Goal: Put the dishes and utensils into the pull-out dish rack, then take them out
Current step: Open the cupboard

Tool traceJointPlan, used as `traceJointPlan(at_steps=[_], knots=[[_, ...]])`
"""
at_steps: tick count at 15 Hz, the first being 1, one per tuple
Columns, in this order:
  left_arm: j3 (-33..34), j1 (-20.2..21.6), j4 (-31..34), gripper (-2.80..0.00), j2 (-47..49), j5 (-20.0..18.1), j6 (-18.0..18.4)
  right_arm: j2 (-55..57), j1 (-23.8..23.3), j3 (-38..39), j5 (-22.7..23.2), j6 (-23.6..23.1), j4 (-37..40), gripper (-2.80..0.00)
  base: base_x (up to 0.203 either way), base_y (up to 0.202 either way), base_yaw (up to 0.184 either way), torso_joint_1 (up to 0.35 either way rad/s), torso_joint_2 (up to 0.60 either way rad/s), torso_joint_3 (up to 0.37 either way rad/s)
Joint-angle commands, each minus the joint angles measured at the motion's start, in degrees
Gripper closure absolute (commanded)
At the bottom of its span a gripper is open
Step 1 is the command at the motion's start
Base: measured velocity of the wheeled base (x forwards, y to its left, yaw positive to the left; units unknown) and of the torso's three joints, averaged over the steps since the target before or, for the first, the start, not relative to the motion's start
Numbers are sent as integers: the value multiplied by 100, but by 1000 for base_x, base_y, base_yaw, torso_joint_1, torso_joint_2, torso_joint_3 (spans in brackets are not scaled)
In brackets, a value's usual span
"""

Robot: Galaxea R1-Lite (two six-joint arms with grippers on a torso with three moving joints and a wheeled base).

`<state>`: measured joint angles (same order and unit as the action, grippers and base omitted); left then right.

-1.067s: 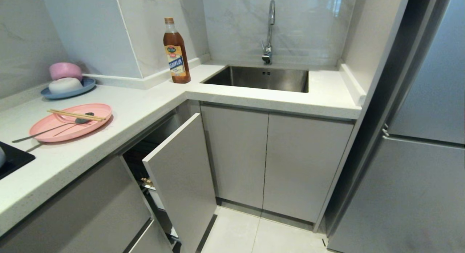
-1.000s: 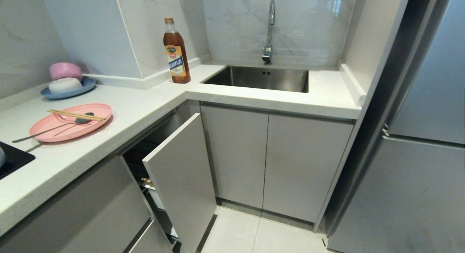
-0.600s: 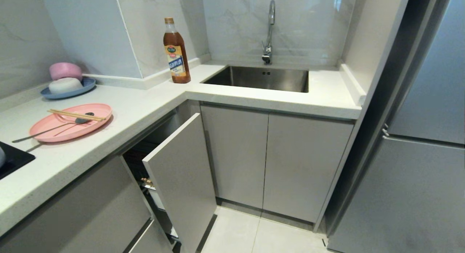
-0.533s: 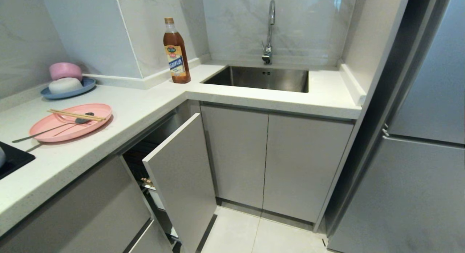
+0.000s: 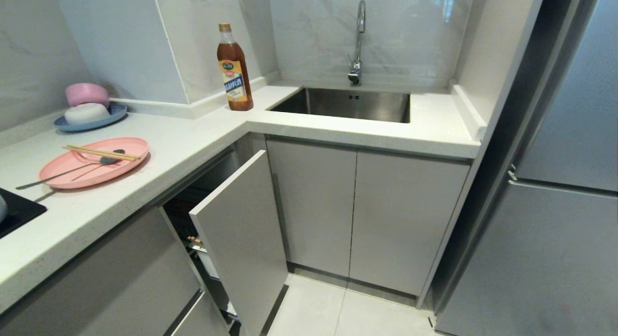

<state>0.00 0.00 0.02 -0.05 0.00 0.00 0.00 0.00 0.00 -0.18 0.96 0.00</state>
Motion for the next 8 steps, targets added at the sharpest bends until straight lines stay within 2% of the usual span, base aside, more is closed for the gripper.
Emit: traceJointPlan(at_steps=[1, 8], knots=[[0, 0, -2, 0, 5, 0, 0, 9, 0, 0, 1, 0, 0, 0, 0, 0, 0, 0, 0, 0], [0, 0, -2, 0, 5, 0, 0, 9, 0, 0, 1, 0, 0, 0, 0, 0, 0, 0, 0, 0]])
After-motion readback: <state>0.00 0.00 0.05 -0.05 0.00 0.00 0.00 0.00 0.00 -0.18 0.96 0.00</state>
